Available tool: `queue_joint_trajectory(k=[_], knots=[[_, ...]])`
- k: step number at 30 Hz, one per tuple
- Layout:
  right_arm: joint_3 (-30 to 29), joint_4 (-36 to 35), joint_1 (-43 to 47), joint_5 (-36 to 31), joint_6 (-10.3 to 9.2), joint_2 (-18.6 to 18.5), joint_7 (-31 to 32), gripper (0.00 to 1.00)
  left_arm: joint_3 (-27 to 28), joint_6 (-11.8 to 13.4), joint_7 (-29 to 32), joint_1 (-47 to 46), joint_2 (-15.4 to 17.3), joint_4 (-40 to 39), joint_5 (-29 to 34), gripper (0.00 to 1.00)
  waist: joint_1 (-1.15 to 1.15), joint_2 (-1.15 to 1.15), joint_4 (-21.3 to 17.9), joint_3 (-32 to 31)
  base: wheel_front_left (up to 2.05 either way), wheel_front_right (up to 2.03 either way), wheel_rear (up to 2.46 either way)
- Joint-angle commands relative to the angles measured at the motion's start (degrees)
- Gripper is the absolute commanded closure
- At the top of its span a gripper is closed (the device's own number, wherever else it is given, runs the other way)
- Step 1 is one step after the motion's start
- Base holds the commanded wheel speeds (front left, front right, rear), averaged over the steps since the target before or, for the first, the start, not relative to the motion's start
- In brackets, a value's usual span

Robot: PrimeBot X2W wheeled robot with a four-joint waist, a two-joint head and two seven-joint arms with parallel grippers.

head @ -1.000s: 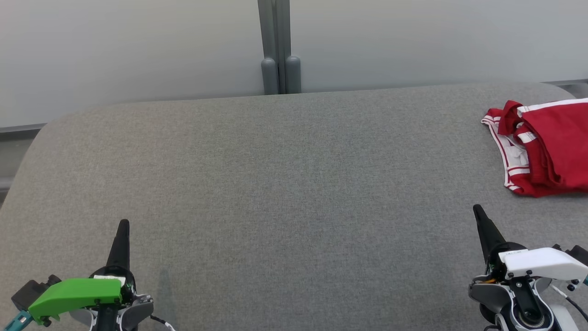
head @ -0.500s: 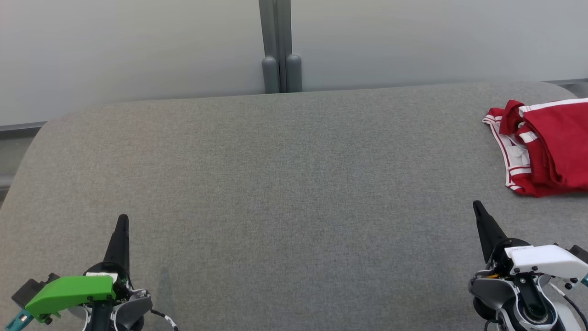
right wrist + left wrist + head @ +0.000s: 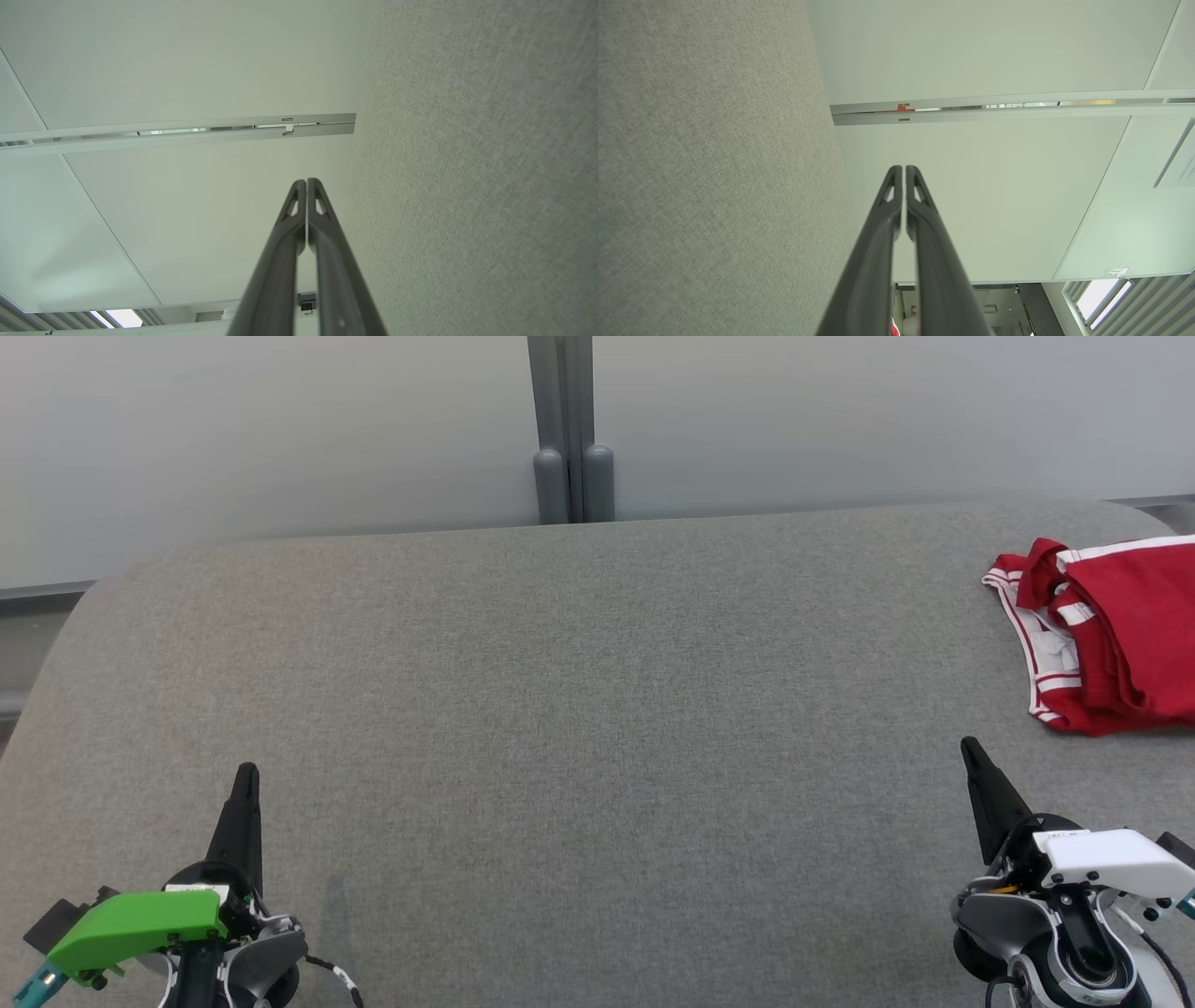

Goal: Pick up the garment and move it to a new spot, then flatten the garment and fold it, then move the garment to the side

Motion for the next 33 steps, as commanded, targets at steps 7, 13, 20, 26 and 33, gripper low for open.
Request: queue_joint_trajectory(k=[7,13,20,26,33], knots=[[-0.22,0.12,-0.34,-0.07,0.02,0.09,0.29,1.0,0.18,-0.25,0.26,-0.62,0.0,-0.14,-0.07,1.0,0.0,0.0,0.0,0.0,0.0,0.0,0.0],[-0.29,0.13,-0.35,-0.16,0.02,0.13,0.28,1.0,0.17,-0.25,0.25,-0.62,0.0,-0.14,-0.07,1.0,0.0,0.0,0.0,0.0,0.0,0.0,0.0],[-0.37,0.13,-0.36,-0.26,0.02,0.16,0.38,1.0,0.16,-0.25,0.24,-0.62,0.01,-0.14,-0.06,1.0,0.0,0.0,0.0,0.0,0.0,0.0,0.0],[-0.42,0.13,-0.37,-0.34,0.02,0.21,0.46,1.0,0.16,-0.25,0.24,-0.62,0.01,-0.15,-0.06,1.0,0.0,0.0,0.0,0.0,0.0,0.0,0.0],[-0.48,0.13,-0.38,-0.42,0.02,0.26,0.54,1.0,0.16,-0.25,0.24,-0.62,0.01,-0.15,-0.07,1.0,0.0,0.0,0.0,0.0,0.0,0.0,0.0]])
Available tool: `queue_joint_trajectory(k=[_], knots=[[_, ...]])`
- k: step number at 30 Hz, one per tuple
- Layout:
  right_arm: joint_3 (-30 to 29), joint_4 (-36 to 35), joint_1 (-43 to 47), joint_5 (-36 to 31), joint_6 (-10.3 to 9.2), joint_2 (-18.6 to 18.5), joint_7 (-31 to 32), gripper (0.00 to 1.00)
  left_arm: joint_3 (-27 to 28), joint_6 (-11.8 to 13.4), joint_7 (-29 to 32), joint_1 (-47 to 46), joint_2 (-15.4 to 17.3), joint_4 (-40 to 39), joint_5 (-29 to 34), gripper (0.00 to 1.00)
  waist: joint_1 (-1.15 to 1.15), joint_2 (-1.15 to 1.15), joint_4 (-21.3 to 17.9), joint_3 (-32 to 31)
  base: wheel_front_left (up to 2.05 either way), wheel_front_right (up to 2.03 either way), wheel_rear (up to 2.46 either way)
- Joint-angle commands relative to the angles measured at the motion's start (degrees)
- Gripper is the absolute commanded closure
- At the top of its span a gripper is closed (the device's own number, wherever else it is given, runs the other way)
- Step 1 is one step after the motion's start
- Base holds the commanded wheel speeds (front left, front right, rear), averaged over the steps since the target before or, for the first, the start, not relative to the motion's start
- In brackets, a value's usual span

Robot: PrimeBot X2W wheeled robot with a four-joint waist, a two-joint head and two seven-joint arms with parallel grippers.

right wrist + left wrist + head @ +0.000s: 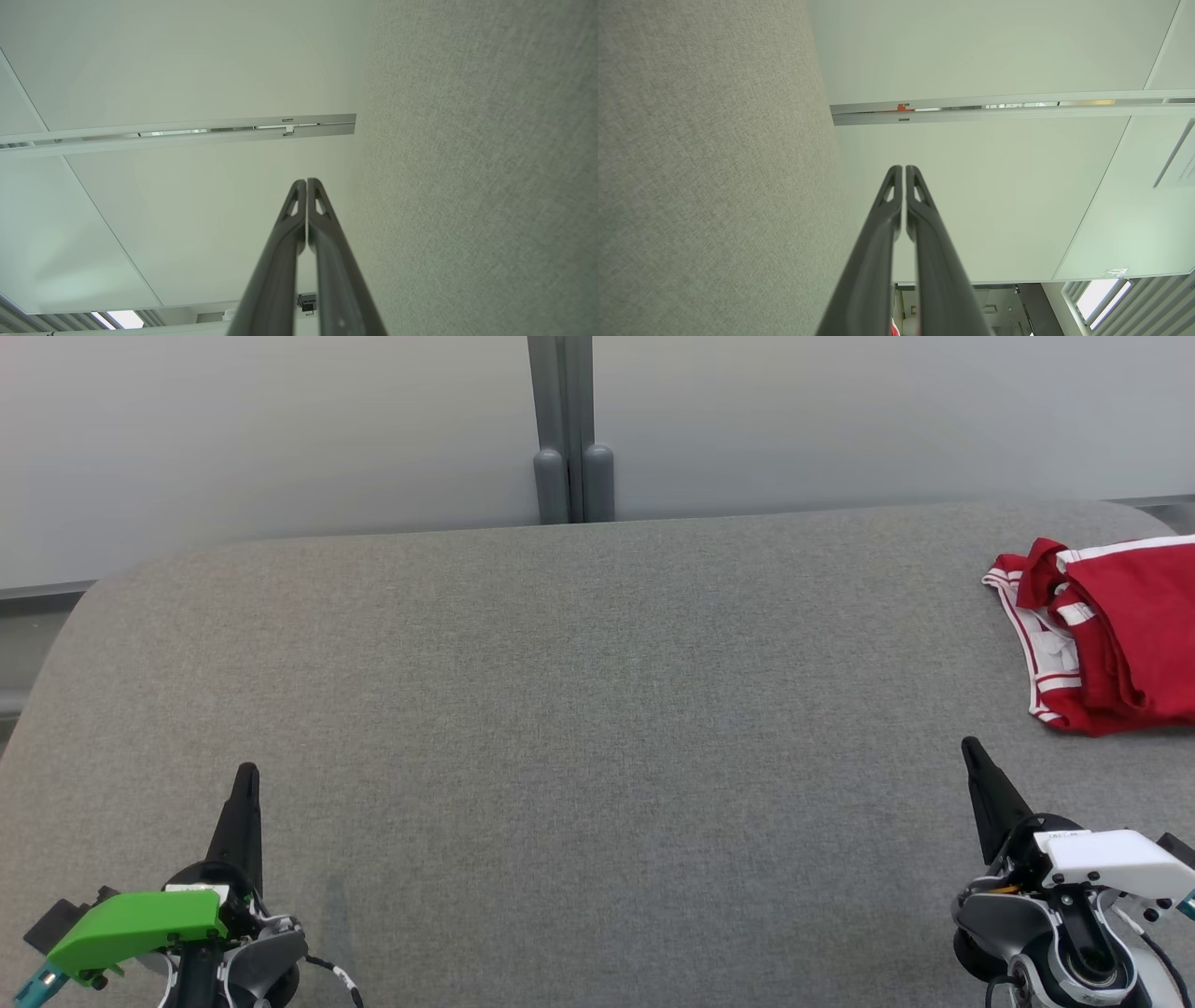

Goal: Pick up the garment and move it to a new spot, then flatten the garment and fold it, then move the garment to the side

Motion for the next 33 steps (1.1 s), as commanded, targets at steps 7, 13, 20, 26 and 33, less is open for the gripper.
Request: queue_joint_trajectory(k=[7,13,20,26,33], knots=[[-0.16,0.1,-0.38,-0.39,0.02,0.05,0.36,1.0,0.14,-0.25,0.22,-0.62,0.02,-0.15,-0.02,1.0,0.0,0.0,0.0,0.0,0.0,0.0,0.0],[-0.22,0.1,-0.38,-0.45,0.02,0.08,0.41,1.0,0.14,-0.25,0.22,-0.62,0.02,-0.15,-0.03,1.0,0.0,0.0,0.0,0.0,0.0,0.0,0.0],[-0.27,0.11,-0.39,-0.46,0.02,0.09,0.38,1.0,0.14,-0.25,0.22,-0.61,0.02,-0.16,-0.03,1.0,0.0,0.0,0.0,0.0,0.0,0.0,0.0],[-0.32,0.1,-0.39,-0.51,0.02,0.1,0.42,1.0,0.14,-0.25,0.22,-0.61,0.02,-0.15,-0.03,1.0,0.0,0.0,0.0,0.0,0.0,0.0,0.0],[-0.35,0.11,-0.4,-0.44,0.02,0.14,0.47,1.0,0.14,-0.25,0.23,-0.61,0.02,-0.15,-0.03,1.0,0.0,0.0,0.0,0.0,0.0,0.0,0.0]])
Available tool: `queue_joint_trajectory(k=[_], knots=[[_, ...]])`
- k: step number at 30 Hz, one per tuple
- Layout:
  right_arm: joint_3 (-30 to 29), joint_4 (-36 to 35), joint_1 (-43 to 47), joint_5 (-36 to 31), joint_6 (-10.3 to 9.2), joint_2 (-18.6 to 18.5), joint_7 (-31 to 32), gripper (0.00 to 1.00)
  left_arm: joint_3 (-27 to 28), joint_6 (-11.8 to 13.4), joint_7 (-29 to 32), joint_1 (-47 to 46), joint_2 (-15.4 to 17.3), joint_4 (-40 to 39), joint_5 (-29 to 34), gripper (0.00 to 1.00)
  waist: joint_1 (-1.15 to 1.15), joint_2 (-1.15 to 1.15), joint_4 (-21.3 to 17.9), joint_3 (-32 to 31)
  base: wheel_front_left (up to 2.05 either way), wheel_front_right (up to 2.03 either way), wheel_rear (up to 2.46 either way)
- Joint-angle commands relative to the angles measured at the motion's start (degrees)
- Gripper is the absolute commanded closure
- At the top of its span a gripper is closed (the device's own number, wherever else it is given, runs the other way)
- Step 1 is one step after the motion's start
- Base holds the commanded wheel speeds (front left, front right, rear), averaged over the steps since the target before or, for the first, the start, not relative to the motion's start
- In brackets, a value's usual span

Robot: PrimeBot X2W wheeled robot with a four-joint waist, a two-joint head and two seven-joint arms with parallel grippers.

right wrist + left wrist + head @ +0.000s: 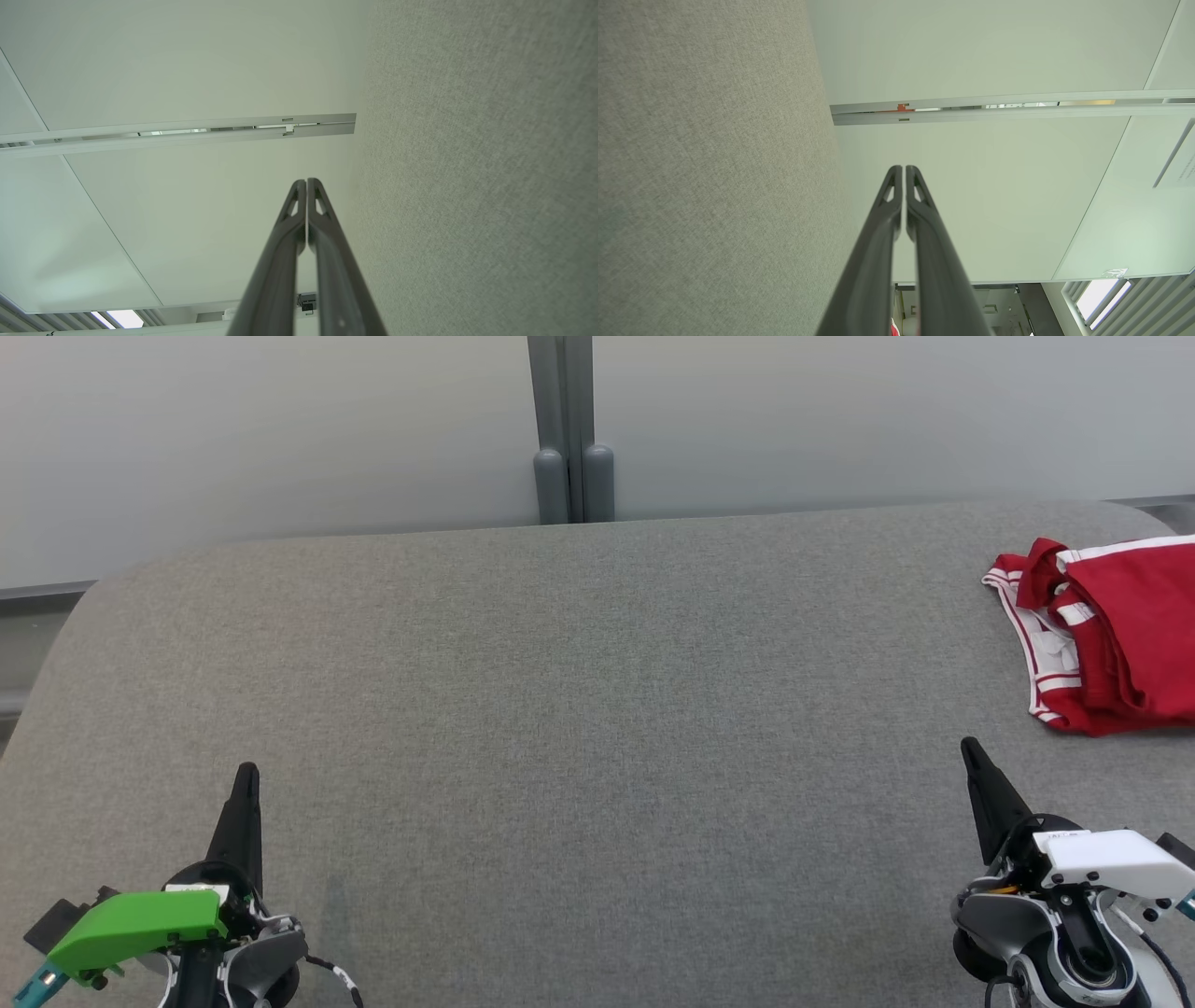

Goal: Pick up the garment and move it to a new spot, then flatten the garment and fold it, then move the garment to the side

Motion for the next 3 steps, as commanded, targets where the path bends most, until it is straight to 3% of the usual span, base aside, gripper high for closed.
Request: queue_joint_trajectory(k=[1,3], knots=[[-0.14,0.1,-0.38,-0.13,0.02,-0.06,0.24,1.0,0.13,-0.25,0.24,-0.61,0.02,-0.14,-0.03,1.0,0.0,0.0,0.0,0.0,0.0,0.0,0.0],[-0.16,0.1,-0.38,-0.15,0.02,-0.05,0.26,1.0,0.13,-0.25,0.23,-0.61,0.02,-0.14,-0.03,1.0,0.0,0.0,0.0,0.0,0.0,0.0,0.0]])
